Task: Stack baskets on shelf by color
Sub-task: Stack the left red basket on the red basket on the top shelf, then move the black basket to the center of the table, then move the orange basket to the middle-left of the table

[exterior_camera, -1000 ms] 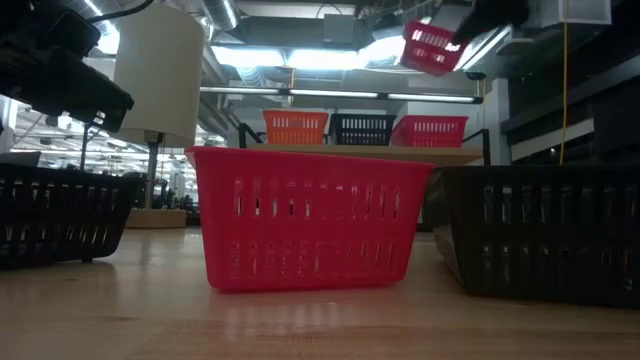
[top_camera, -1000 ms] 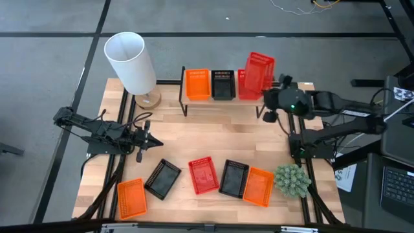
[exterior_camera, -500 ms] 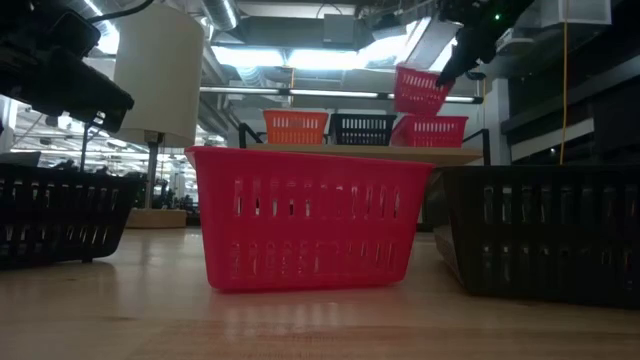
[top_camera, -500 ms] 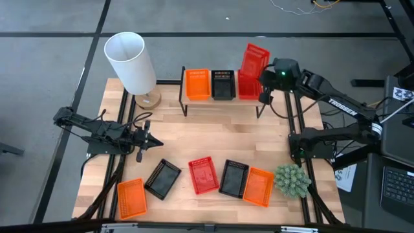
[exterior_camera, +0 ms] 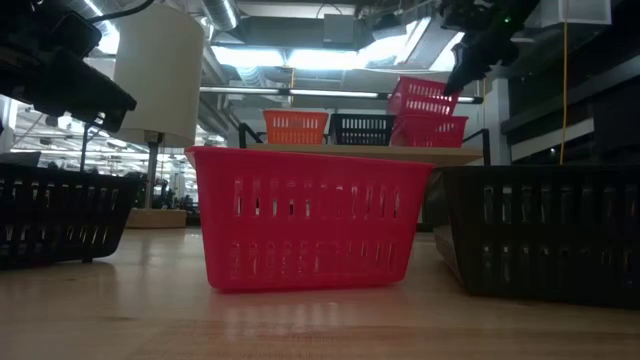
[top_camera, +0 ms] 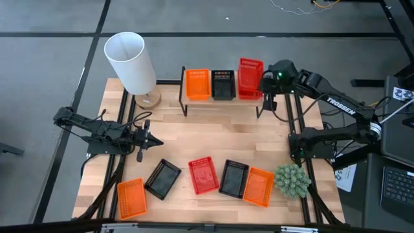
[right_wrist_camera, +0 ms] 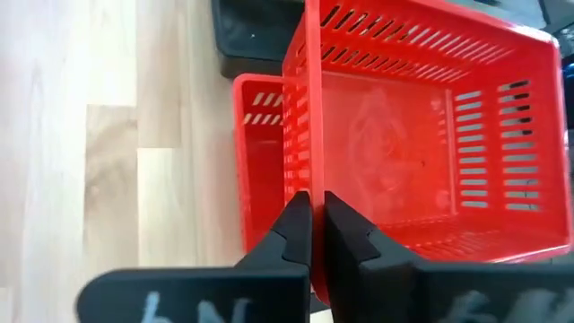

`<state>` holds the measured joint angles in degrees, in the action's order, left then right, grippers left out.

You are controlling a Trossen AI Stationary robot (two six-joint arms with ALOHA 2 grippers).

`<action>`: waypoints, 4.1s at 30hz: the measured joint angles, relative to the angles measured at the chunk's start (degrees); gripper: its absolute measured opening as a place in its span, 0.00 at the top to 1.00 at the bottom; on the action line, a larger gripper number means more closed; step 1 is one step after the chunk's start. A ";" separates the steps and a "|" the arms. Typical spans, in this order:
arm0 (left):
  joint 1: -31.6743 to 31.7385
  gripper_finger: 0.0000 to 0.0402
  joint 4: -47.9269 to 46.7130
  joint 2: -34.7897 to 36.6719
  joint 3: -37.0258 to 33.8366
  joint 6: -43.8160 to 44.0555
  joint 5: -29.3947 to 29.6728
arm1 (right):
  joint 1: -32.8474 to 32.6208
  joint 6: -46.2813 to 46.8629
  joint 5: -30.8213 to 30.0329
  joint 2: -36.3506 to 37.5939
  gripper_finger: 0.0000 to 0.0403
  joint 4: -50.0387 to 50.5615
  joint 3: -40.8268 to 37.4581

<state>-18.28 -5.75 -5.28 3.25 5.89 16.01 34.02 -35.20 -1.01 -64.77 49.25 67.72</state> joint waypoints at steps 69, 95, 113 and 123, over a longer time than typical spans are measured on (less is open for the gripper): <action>-5.23 1.00 12.67 -15.83 8.72 4.34 -8.08 | -35.26 47.41 29.65 -0.32 0.70 -3.37 -1.77; -8.14 1.00 -19.93 -79.86 42.61 27.51 1.71 | -45.75 51.21 14.41 -0.33 0.70 -3.21 -1.77; -0.61 1.00 -53.62 -76.81 69.31 25.10 -6.53 | -50.07 50.08 11.06 -0.33 0.70 -1.83 -1.77; -23.20 1.00 -61.23 -80.44 64.40 60.48 -27.83 | -53.69 48.21 4.55 -0.77 0.70 -0.47 -2.45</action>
<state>-41.49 -66.98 -85.72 67.65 66.37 -11.82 -19.67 13.02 3.53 -65.54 48.77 65.28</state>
